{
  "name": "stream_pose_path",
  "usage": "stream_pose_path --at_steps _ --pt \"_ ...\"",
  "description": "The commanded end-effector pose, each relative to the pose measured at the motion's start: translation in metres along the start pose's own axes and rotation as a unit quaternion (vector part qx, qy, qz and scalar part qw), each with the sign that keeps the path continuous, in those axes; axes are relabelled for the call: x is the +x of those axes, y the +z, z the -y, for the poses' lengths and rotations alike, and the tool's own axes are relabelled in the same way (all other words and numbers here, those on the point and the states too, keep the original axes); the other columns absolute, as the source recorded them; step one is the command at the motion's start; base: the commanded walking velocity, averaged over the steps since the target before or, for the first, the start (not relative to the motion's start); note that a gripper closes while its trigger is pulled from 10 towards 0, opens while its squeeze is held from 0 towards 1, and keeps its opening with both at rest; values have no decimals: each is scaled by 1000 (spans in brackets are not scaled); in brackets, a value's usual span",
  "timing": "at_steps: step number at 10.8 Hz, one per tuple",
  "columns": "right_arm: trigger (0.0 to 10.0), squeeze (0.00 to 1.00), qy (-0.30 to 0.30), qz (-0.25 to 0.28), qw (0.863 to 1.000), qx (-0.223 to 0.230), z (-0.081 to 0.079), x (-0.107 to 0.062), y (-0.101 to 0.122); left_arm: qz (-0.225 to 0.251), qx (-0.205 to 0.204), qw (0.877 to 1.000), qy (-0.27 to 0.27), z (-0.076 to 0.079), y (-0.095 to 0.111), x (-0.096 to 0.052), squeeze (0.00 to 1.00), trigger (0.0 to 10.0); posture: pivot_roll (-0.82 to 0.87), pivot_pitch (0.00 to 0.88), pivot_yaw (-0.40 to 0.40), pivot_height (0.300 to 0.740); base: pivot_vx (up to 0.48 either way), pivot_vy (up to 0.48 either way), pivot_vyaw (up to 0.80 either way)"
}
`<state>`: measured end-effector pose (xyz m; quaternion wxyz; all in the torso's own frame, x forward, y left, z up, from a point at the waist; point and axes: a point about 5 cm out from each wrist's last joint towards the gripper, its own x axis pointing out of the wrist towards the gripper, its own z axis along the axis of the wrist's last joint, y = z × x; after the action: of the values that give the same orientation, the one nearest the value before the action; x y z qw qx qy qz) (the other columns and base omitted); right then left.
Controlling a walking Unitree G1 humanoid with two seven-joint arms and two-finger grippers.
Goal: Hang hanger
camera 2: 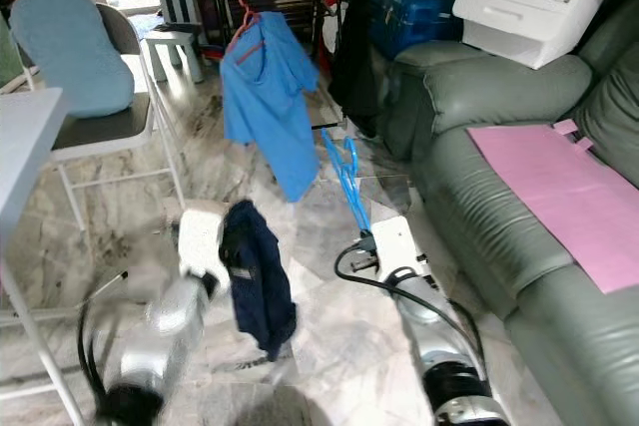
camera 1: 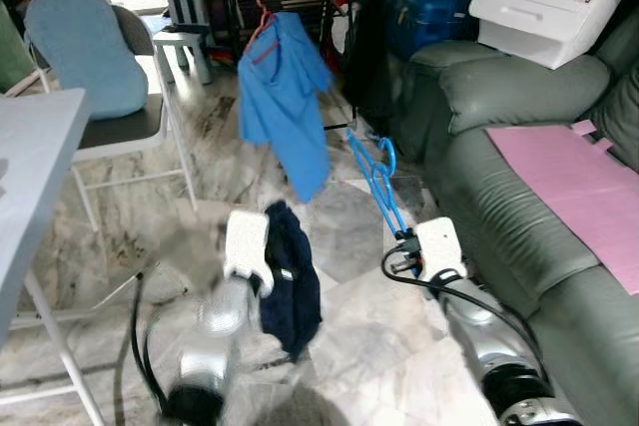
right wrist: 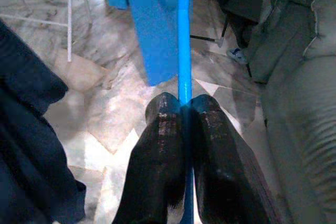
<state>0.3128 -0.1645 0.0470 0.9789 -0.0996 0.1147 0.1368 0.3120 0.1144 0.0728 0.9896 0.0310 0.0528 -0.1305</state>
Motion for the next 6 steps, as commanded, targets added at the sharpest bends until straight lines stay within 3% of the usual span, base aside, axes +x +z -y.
stream_pose_path --at_steps 1,2,3,4,5,6 --pt "10000 0 13 7 1000 -10 5 -1 6 40 24 999 -23 -3 21 10 0 10000 -83 0 40 740 0 0 0" --pt "10000 0 20 4 1000 -19 12 -2 9 56 73 995 -48 -7 36 20 0 10000 -91 0 51 740 0 0 0" --pt "10000 0 30 1 999 -41 21 -4 13 75 176 978 -84 -10 54 31 0 10000 -99 0 60 740 0 0 0" --pt "10000 0 31 0 998 -48 25 -4 15 84 248 959 -104 -11 62 35 0 10000 -108 0 72 740 0 0 0" --pt "10000 0 46 -4 997 -55 28 -5 18 96 310 934 -147 -13 75 41 0 10000 -115 0 82 740 0 0 0" --pt "10000 0 71 -12 995 -71 26 -8 15 84 408 896 -153 -20 76 44 0 10000 -116 0 91 740 0 0 0"
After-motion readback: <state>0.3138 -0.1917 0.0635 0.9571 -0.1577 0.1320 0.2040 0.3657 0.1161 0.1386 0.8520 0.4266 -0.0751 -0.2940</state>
